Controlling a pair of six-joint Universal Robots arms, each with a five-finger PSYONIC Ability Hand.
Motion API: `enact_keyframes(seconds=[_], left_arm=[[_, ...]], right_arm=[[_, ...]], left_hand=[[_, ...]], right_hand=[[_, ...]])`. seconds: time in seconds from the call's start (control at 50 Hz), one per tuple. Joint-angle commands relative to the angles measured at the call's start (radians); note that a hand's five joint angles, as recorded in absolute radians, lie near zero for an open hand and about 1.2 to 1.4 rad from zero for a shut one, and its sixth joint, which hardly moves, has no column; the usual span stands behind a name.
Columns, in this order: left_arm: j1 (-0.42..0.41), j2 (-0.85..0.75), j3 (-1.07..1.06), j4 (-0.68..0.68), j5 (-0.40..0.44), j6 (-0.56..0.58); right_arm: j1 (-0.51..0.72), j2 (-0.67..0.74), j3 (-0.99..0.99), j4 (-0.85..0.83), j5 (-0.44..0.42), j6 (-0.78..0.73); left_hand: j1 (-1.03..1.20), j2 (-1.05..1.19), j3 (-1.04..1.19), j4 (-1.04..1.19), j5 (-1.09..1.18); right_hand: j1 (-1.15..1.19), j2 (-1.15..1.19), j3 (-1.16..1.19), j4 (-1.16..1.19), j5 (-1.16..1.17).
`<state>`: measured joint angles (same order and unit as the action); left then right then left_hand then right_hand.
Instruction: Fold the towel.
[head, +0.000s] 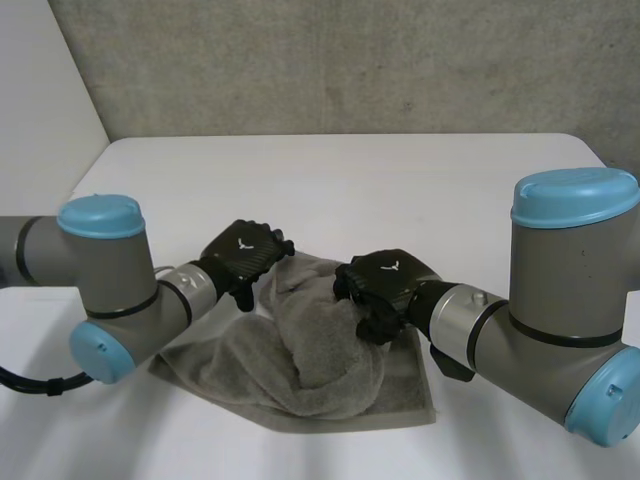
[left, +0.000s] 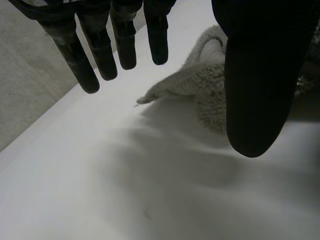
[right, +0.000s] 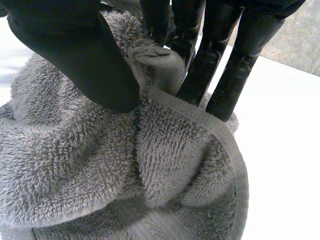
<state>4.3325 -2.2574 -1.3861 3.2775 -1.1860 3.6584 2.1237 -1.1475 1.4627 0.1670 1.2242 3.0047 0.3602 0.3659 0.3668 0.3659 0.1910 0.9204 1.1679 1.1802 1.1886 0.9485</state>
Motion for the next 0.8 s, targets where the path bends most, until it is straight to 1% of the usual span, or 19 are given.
enact_keyframes(seconds=[0.02,0.16,0.2,0.22,0.26,0.34,0.38,0.44,0.48,0.5,0.52,0.54,0.58,0.6,0.64,0.66,0.7,0.72,0.8], left_arm=[[-0.037,-0.065,0.051,-0.001,0.005,0.002],[-0.047,-0.093,0.079,-0.001,0.003,0.005],[-0.051,-0.097,0.088,-0.001,0.003,0.002],[-0.051,-0.097,0.088,-0.001,0.003,0.002],[-0.053,-0.090,0.091,0.002,-0.001,-0.001],[-0.054,-0.068,0.098,0.030,-0.012,-0.006],[-0.057,-0.042,0.101,0.059,-0.020,-0.008],[-0.065,0.021,0.099,0.122,-0.084,-0.024],[-0.085,0.085,0.101,0.172,-0.194,-0.066],[-0.085,0.085,0.101,0.172,-0.195,-0.066],[-0.100,0.123,0.101,0.192,-0.248,-0.098],[-0.100,0.124,0.101,0.192,-0.248,-0.098],[-0.126,0.212,0.087,0.208,-0.334,-0.185],[-0.126,0.213,0.087,0.208,-0.334,-0.185],[-0.145,0.292,0.043,0.206,-0.368,-0.279],[-0.145,0.292,0.042,0.206,-0.368,-0.279],[-0.154,0.331,0.010,0.205,-0.369,-0.310],[-0.165,0.369,-0.031,0.202,-0.376,-0.333],[-0.191,0.441,-0.160,0.200,-0.382,-0.336]], right_arm=[[-0.002,-0.001,0.001,-0.003,0.001,0.007],[-0.004,-0.001,-0.001,-0.004,0.001,0.005],[-0.007,-0.001,-0.002,-0.006,0.003,0.003],[-0.011,-0.001,-0.005,-0.007,0.003,0.002],[-0.017,-0.001,-0.012,-0.006,0.003,-0.004],[-0.025,0.002,-0.035,-0.014,0.009,-0.036],[-0.025,0.005,-0.093,-0.037,0.026,-0.126],[-0.028,0.008,-0.131,-0.057,0.037,-0.187],[-0.042,-0.004,-0.218,-0.125,0.096,-0.301],[-0.042,-0.005,-0.219,-0.126,0.097,-0.302],[-0.048,-0.011,-0.249,-0.188,0.136,-0.340],[-0.051,-0.026,-0.269,-0.267,0.173,-0.361],[-0.051,-0.050,-0.271,-0.356,0.190,-0.369],[-0.051,-0.051,-0.271,-0.357,0.190,-0.369],[-0.048,-0.095,-0.245,-0.504,0.167,-0.368],[-0.048,-0.095,-0.245,-0.504,0.167,-0.368],[-0.044,-0.107,-0.216,-0.576,0.097,-0.366],[-0.044,-0.107,-0.216,-0.577,0.097,-0.366],[-0.044,-0.091,-0.214,-0.511,-0.017,-0.366]], left_hand=[[0.082,0.077,0.076,0.077,0.077],[0.203,0.197,0.196,0.197,0.197],[0.497,0.492,0.491,0.492,0.492],[0.499,0.493,0.493,0.493,0.494],[0.996,0.990,0.989,0.990,0.990],[1.036,1.030,1.029,1.030,1.031],[1.036,1.030,1.029,1.030,1.031],[1.036,1.030,1.029,1.030,1.031],[1.036,1.030,1.029,1.030,1.031],[1.036,1.030,1.029,1.030,1.031],[1.036,1.030,1.029,1.030,1.031],[1.036,1.030,1.029,1.030,1.031],[1.036,1.030,1.029,1.030,1.031],[1.036,1.030,1.029,1.030,1.031],[1.036,1.030,1.029,1.030,1.031],[1.036,1.030,1.029,1.030,1.031],[1.036,1.030,1.029,1.030,1.031],[1.036,1.030,1.029,1.030,1.031],[1.036,1.030,1.029,1.030,1.031]], right_hand=[[0.476,0.228,0.216,0.208,0.273],[0.476,0.228,0.216,0.208,0.273],[0.476,0.228,0.216,0.208,0.273],[0.476,0.228,0.216,0.208,0.273],[0.476,0.228,0.216,0.208,0.273],[0.476,0.228,0.216,0.208,0.273],[0.476,0.228,0.216,0.208,0.273],[0.476,0.228,0.216,0.208,0.273],[0.476,0.228,0.216,0.208,0.273],[0.476,0.228,0.216,0.208,0.273],[0.476,0.228,0.216,0.208,0.273],[0.476,0.228,0.216,0.208,0.273],[0.476,0.228,0.216,0.208,0.273],[0.476,0.228,0.216,0.208,0.273],[0.476,0.228,0.216,0.208,0.273],[0.476,0.228,0.216,0.208,0.273],[0.476,0.228,0.216,0.208,0.273],[0.476,0.228,0.216,0.208,0.273],[0.476,0.228,0.216,0.208,0.273]])
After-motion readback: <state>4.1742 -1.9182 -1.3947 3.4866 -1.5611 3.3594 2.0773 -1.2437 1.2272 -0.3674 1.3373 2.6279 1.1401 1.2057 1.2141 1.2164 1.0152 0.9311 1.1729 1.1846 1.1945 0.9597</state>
